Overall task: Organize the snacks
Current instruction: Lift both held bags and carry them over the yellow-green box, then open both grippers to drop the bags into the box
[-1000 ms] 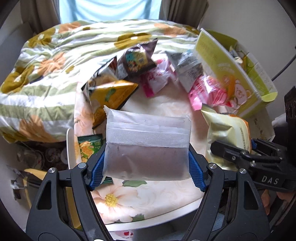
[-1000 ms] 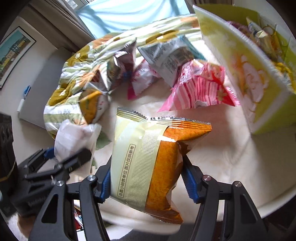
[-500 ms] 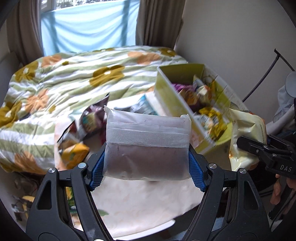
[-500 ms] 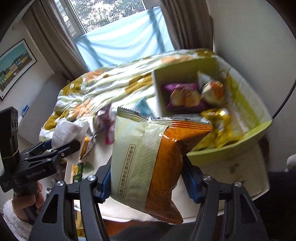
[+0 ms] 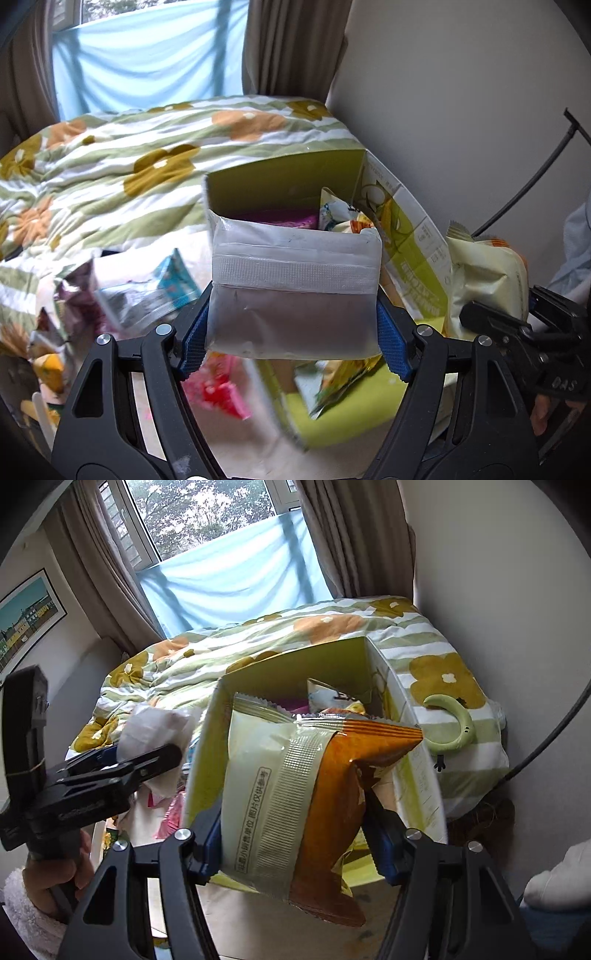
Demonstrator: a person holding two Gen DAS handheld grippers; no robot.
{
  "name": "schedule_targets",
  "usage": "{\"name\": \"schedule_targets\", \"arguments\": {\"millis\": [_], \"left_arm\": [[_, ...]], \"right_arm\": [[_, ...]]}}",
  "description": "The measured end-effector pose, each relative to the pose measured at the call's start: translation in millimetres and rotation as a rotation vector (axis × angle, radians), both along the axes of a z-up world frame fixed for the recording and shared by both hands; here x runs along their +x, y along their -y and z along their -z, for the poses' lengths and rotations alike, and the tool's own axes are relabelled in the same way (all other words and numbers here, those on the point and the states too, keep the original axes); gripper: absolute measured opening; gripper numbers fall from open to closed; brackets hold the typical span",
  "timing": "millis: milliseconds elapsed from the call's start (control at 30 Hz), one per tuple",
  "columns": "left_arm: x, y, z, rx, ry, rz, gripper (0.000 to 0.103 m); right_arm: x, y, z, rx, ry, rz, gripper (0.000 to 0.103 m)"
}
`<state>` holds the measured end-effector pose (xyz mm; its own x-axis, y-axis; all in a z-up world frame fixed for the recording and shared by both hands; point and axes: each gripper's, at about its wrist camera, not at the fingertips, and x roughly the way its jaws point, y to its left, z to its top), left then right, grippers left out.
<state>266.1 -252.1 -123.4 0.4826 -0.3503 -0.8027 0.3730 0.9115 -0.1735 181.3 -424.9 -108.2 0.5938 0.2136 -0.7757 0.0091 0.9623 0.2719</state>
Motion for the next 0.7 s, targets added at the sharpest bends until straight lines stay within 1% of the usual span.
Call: {"name": "schedule_targets", "arguments": {"millis": [133, 267, 333, 367, 400, 433, 500, 700], "left_arm": [[18, 32, 23, 0.032, -0.037, -0.014, 0.074], [30, 46, 43, 0.056, -0.086, -0.037, 0.074], [33, 49, 49, 0.065, -0.092, -0.049, 0.086], [32, 49, 49, 0.067, -0.088, -0.056, 0.089], [31, 49, 48, 0.066, -0.081, -0.061, 0.096], [29, 45, 45, 0.063, -0.070, -0.067, 0.100], [24, 42, 40, 0.074, -0.056, -0.080, 0.101], [5, 21, 34, 0.094, -0.054, -0.115, 0.101]], "right_arm": [[13, 19, 10, 0.003, -0.027, -0.036, 0.060], [21, 31, 18, 0.009, -0.045, -0.064, 0.060], [25, 37, 21, 0.017, -0.052, -0.072, 0.060], [27, 40, 22, 0.018, -0.054, -0.074, 0.060], [28, 41, 23, 0.018, -0.055, -0.076, 0.060], [29, 43, 24, 0.020, -0.058, -0.078, 0.060], [31, 45, 26, 0.024, -0.063, -0.084, 0.060], [29, 45, 28, 0.017, -0.078, -0.108, 0.060]]}}
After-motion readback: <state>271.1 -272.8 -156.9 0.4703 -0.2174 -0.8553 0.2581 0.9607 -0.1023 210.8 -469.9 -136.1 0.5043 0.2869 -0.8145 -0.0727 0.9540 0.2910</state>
